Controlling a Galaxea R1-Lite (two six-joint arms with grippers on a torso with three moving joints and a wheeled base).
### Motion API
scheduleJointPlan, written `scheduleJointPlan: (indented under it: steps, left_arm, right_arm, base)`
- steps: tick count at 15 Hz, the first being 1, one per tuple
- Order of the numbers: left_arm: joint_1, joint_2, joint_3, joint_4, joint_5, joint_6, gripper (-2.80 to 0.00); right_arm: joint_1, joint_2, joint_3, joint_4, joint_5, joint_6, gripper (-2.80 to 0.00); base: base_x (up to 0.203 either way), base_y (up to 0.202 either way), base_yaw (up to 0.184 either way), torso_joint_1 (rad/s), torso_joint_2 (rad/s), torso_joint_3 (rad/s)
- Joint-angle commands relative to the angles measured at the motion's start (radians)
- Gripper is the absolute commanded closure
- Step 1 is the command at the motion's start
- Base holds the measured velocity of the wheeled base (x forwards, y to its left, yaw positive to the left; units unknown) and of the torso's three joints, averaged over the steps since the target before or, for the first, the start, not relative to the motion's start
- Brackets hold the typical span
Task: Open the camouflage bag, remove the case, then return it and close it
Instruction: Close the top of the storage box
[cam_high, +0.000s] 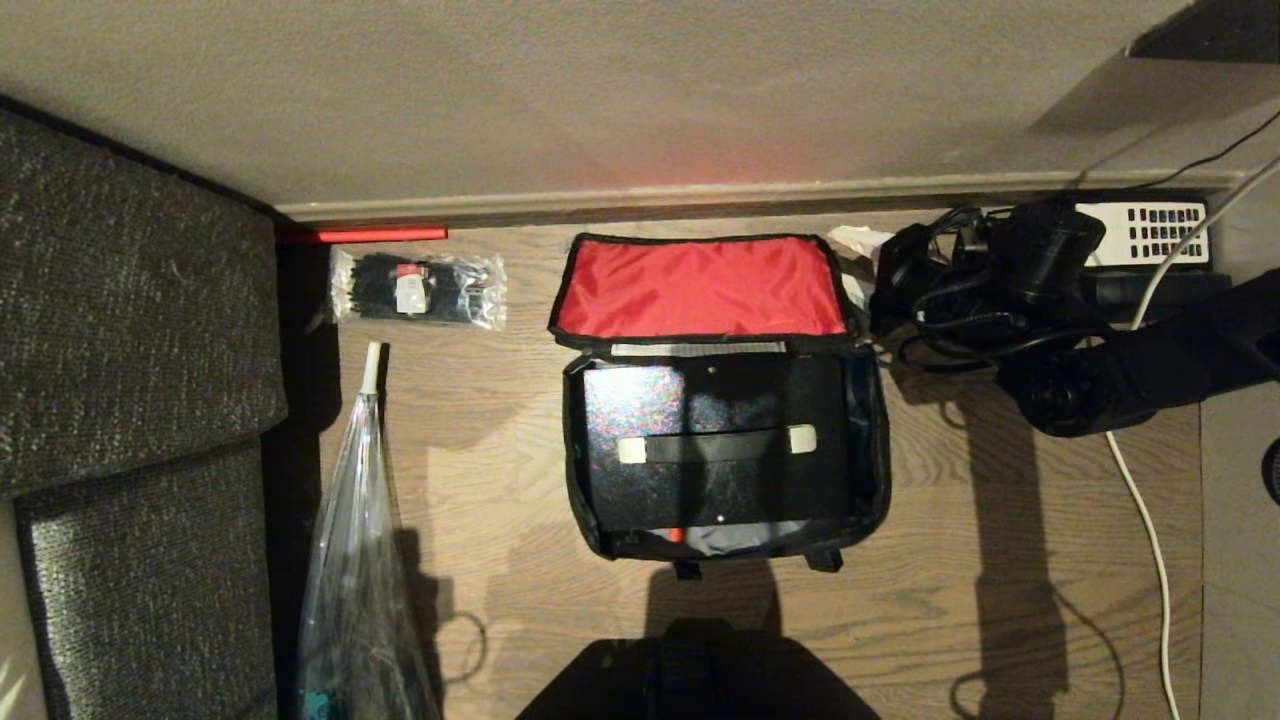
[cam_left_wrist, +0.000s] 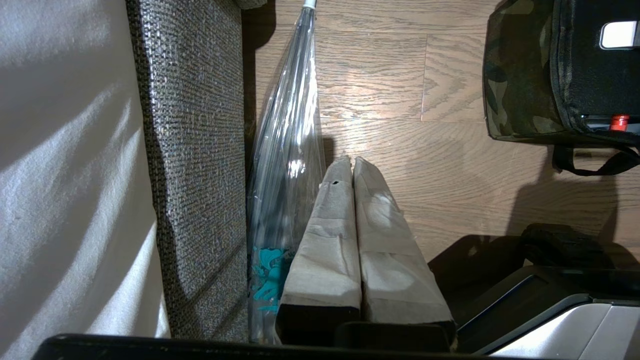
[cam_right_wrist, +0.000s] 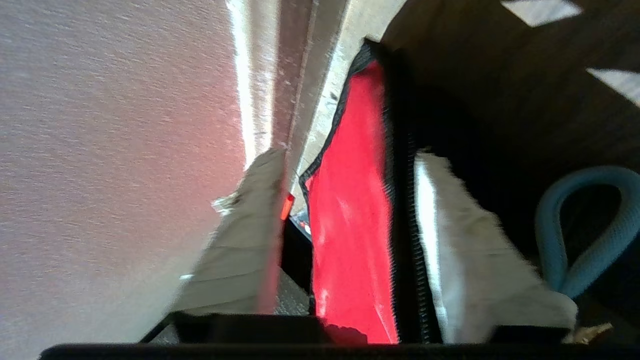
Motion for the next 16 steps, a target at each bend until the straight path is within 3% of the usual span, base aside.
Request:
scheduleJointPlan:
  steps: [1,9,11,14,16]
  left_arm:
    - [0.0,0.0,0.003,0.0,0.0,-0.001,0.0]
    - [0.0,0.0,0.003,0.0,0.0,-0.001,0.0]
    - [0.0,0.0,0.003,0.0,0.0,-0.001,0.0]
    - [0.0,0.0,0.003,0.0,0.0,-0.001,0.0]
    - [0.0,0.0,0.003,0.0,0.0,-0.001,0.0]
  right_arm:
    - [0.0,-0.007,0.005,-0.006,0.008,0.006,0.0]
    - [-0.009,-0.114,0.099,-0.012,0.054,-0.007,0.0]
    - [-0.013,-0.163,0.161,-0.093,0.084,-0.01,0.0]
    - [-0.013,-0.227,0.296,-0.204,0.202,-0.029,0.0]
    - [-0.013,-0.259,0.374,-0.223,0.28,-0.094,0.0]
  base:
    - [0.0,0.0,0.0,0.0,0.0,0.0]
    - [0.0,0.0,0.0,0.0,0.0,0.0]
    - [0.0,0.0,0.0,0.0,0.0,0.0]
    - [0.0,0.0,0.0,0.0,0.0,0.0]
    - [0.0,0.0,0.0,0.0,0.0,0.0]
